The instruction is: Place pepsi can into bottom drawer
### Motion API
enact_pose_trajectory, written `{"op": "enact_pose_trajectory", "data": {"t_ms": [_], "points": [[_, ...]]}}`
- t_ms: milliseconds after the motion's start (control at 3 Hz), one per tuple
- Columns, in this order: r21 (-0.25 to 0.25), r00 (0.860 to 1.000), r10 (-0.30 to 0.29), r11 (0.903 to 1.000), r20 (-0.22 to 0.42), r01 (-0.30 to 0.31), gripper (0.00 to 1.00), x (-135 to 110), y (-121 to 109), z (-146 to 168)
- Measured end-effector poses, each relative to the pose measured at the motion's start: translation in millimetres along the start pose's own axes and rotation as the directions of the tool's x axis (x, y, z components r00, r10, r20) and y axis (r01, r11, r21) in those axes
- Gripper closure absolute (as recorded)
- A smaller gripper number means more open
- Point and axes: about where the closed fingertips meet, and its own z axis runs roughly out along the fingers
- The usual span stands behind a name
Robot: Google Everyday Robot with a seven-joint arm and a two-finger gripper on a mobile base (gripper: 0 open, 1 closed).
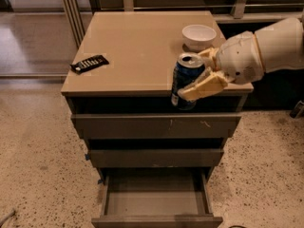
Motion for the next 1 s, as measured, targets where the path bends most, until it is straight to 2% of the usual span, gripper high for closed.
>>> {"op": "enact_pose_trajectory", "data": {"t_ms": [333, 667, 1000], "points": [[-0.075, 0.999, 0.053, 0.9958, 0.007, -0.052, 1.00, 58, 42, 37], [-0.177, 0.991, 0.128, 0.9770, 0.043, -0.118, 1.00, 140, 67, 91], [-0.311, 0.968, 0.248, 0.9241, 0.043, -0.222, 1.00, 228, 94, 143]]}}
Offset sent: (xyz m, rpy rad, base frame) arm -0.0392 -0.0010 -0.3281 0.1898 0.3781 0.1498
